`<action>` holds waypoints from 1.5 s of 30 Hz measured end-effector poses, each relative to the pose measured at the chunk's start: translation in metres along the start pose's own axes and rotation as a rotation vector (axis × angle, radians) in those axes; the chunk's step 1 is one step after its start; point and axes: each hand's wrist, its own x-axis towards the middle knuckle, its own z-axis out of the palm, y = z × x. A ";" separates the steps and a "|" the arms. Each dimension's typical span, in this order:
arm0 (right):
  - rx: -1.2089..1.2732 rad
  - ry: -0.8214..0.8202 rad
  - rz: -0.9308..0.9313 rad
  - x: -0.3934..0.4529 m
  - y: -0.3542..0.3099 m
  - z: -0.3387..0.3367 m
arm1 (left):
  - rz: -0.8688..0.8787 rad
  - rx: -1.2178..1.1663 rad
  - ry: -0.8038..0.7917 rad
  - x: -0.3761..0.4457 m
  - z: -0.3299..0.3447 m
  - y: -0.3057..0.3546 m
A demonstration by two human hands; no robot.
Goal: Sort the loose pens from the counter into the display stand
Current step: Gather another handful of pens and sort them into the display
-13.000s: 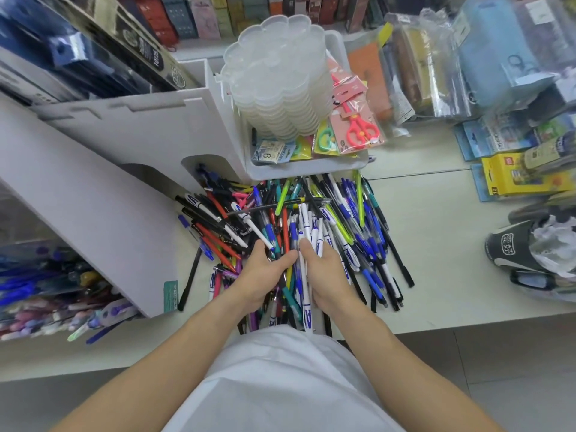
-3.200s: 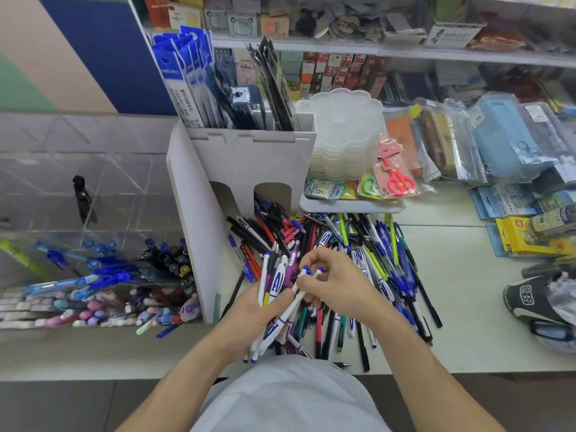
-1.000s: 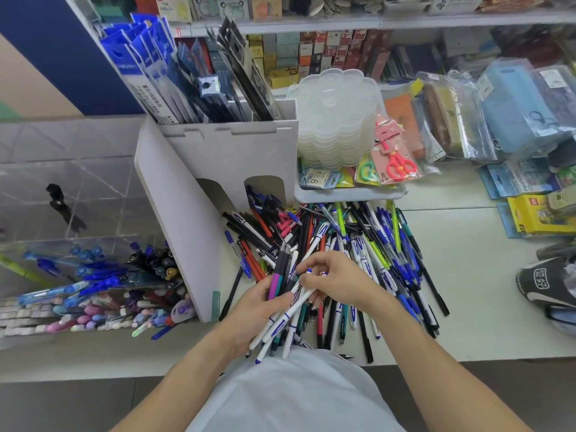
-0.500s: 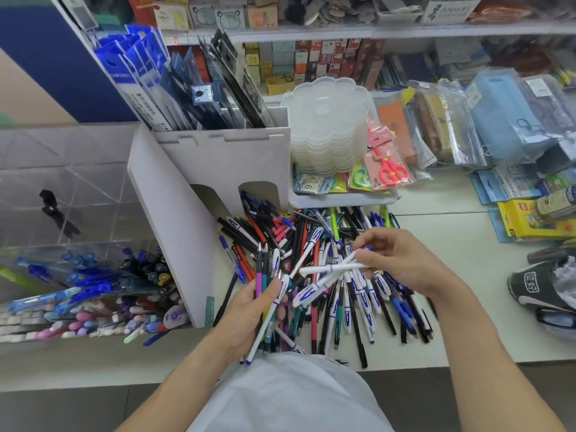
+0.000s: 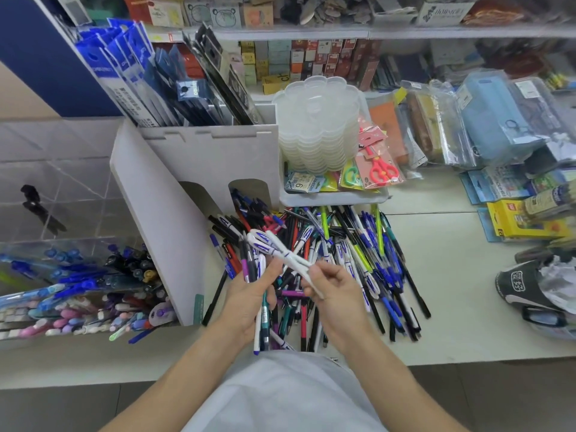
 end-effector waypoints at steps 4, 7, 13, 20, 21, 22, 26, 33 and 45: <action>-0.212 -0.046 -0.066 -0.015 0.017 0.005 | -0.011 -0.079 -0.060 -0.001 0.010 0.002; -0.237 -0.138 -0.024 -0.022 0.017 0.004 | -0.036 -0.074 -0.066 -0.002 0.011 0.001; -0.588 -0.348 -0.139 -0.003 -0.008 -0.019 | -0.074 0.078 -0.233 -0.013 -0.003 0.009; -0.445 -0.616 -0.036 0.014 -0.034 -0.014 | -0.070 0.490 -0.395 -0.031 -0.006 0.026; -0.527 -0.624 -0.065 0.013 -0.036 -0.011 | -0.058 0.520 -0.420 -0.032 -0.007 0.024; -0.614 -0.630 -0.095 0.012 -0.038 -0.010 | -0.050 0.525 -0.427 -0.035 -0.008 0.022; -0.700 -0.621 -0.129 0.013 -0.034 -0.009 | -0.053 0.494 -0.357 -0.041 -0.009 0.006; -0.705 -0.623 -0.077 0.009 -0.016 -0.018 | -0.103 0.255 -0.234 -0.050 -0.023 -0.023; -0.666 -0.524 -0.187 -0.017 0.003 0.017 | -0.073 0.319 -0.335 -0.061 -0.056 -0.010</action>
